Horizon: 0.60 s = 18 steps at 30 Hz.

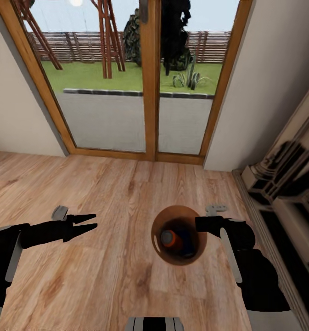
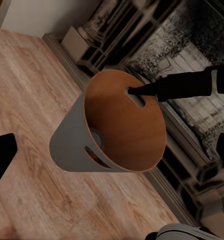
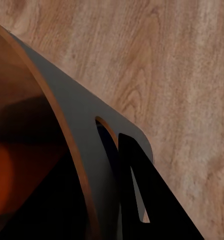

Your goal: Put the three can of soda from the living room inside the tash can in the kitchen.

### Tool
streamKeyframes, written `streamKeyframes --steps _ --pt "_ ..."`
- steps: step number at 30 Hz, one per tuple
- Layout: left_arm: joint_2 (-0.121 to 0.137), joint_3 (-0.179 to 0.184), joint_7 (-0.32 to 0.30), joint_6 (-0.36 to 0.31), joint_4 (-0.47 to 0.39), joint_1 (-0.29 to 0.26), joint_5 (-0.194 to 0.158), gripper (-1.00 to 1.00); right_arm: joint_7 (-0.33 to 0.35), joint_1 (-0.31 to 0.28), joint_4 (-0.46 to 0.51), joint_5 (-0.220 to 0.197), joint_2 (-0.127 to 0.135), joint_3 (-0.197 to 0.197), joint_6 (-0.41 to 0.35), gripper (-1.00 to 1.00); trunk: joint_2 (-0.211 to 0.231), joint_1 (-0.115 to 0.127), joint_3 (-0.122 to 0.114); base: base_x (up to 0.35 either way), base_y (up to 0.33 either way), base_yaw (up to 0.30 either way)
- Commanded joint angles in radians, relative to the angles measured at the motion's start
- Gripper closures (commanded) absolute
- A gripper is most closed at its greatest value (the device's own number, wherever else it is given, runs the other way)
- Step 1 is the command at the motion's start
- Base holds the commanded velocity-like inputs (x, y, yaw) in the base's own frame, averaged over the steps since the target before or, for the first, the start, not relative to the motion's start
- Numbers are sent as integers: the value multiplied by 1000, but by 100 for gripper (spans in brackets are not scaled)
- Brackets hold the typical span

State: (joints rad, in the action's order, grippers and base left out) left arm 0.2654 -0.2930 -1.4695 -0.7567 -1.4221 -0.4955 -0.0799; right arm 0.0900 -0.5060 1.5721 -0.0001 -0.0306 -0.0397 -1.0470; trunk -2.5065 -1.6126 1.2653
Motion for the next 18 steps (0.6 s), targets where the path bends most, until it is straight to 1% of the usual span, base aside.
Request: streamKeyframes --steps 1,7,9,10,12,15,18 --pt "0 0 0 0 0 0 0 -100 1 0 0 -17 0 0 0 100 0 0 -1 0 0 184" --pt "-2 0 2 2 3 0 1 -100 1 0 0 -17 0 0 0 100 0 0 -10 0 0 184" --pt "-10 0 4 16 26 0 1 -100 1 0 0 -17 0 0 0 100 0 0 -12 0 0 184" --pt "-25 0 4 47 59 0 1 -100 1 0 0 -17 0 0 0 100 0 0 -14 0 0 183" --pt "-44 1 4 94 110 0 3 -100 1 0 0 -17 0 0 0 100 0 0 -17 0 0 183" --pt "-53 2 3 116 128 0 3 -100 1 0 0 -16 1 0 0 100 0 0 -21 0 0 182" --pt "-56 2 3 114 132 0 3 -100 1 0 0 -16 1 0 0 100 0 0 -25 0 0 181"
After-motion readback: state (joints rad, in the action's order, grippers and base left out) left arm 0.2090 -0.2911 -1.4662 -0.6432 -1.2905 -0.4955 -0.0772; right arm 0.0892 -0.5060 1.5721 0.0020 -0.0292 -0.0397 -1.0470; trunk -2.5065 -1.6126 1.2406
